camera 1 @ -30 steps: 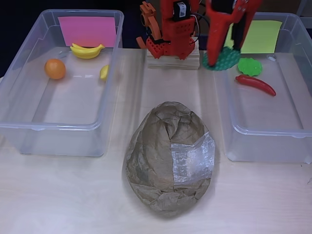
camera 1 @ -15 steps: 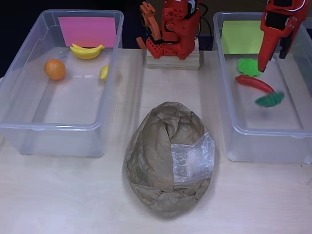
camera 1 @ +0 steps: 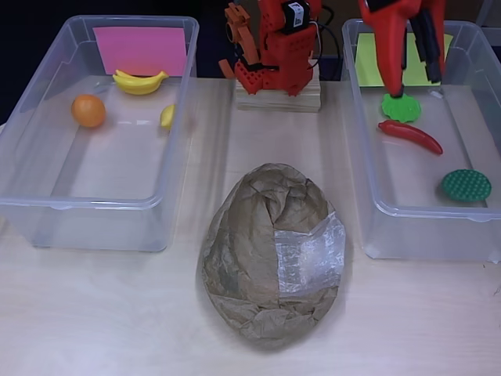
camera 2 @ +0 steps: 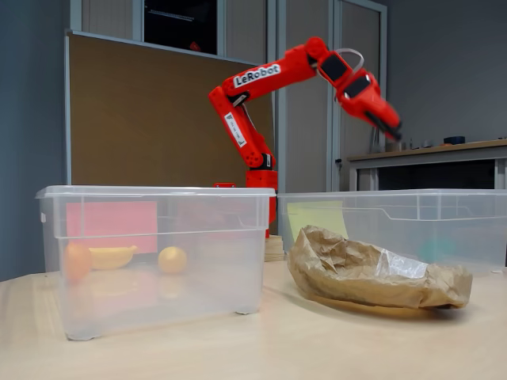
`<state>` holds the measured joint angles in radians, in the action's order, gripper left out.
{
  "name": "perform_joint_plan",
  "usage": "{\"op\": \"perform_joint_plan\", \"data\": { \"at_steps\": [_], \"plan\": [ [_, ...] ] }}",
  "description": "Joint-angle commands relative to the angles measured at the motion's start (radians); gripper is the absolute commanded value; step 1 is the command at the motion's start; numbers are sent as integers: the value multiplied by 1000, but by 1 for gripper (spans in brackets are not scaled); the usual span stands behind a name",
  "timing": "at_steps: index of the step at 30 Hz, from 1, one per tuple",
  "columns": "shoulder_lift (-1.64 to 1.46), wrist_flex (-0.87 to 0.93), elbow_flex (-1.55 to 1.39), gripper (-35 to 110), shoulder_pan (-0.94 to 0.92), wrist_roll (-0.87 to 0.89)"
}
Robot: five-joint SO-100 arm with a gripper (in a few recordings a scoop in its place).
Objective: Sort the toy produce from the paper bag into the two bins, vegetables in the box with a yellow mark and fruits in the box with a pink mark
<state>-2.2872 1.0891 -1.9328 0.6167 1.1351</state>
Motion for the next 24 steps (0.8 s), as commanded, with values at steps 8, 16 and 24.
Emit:
{"op": "perform_joint_plan", "data": {
  "at_steps": [8, 16, 24],
  "plan": [
    [-400, -407, -466, 46, -364, -477],
    [-738, -451, -853, 37, -554, -601],
    [-910, -362, -953, 38, -598, -759]
  ]
}}
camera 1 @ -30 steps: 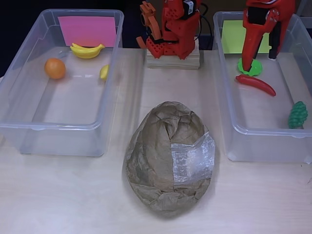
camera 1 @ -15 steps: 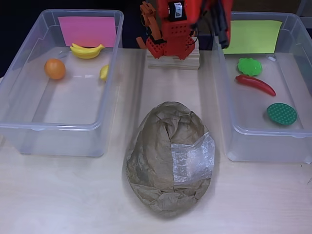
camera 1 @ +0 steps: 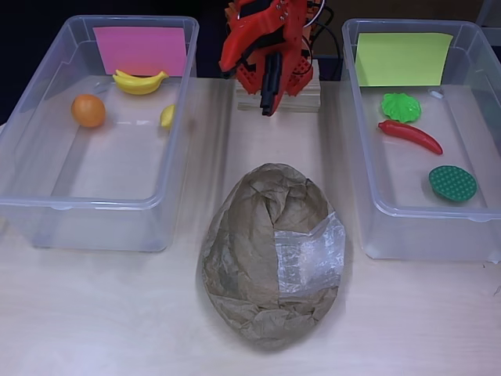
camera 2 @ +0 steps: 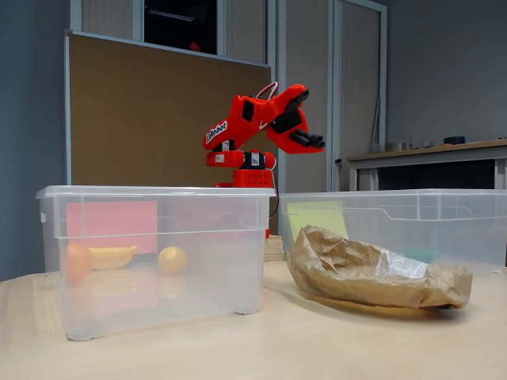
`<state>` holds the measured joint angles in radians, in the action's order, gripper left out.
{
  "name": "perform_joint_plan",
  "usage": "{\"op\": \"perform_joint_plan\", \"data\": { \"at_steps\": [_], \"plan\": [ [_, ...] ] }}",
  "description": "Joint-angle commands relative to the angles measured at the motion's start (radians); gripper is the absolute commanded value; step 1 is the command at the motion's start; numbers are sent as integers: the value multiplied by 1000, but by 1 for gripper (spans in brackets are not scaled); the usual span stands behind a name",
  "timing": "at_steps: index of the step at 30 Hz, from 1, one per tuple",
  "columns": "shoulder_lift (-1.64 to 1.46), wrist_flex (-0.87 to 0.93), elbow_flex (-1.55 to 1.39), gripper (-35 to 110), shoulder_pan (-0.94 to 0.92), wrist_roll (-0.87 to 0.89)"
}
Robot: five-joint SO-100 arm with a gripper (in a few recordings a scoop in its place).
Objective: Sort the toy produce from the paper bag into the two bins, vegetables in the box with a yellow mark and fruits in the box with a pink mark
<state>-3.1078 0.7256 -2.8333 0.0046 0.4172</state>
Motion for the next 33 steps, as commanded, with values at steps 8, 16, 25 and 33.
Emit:
{"op": "perform_joint_plan", "data": {
  "at_steps": [8, 16, 25, 33],
  "plan": [
    [-212, -89, -225, 0, -11, -147],
    [-212, 64, -308, 0, -23, -161],
    [-213, 387, -308, 0, -20, -161],
    [-218, 488, -308, 0, 23, -178]
  ]
}}
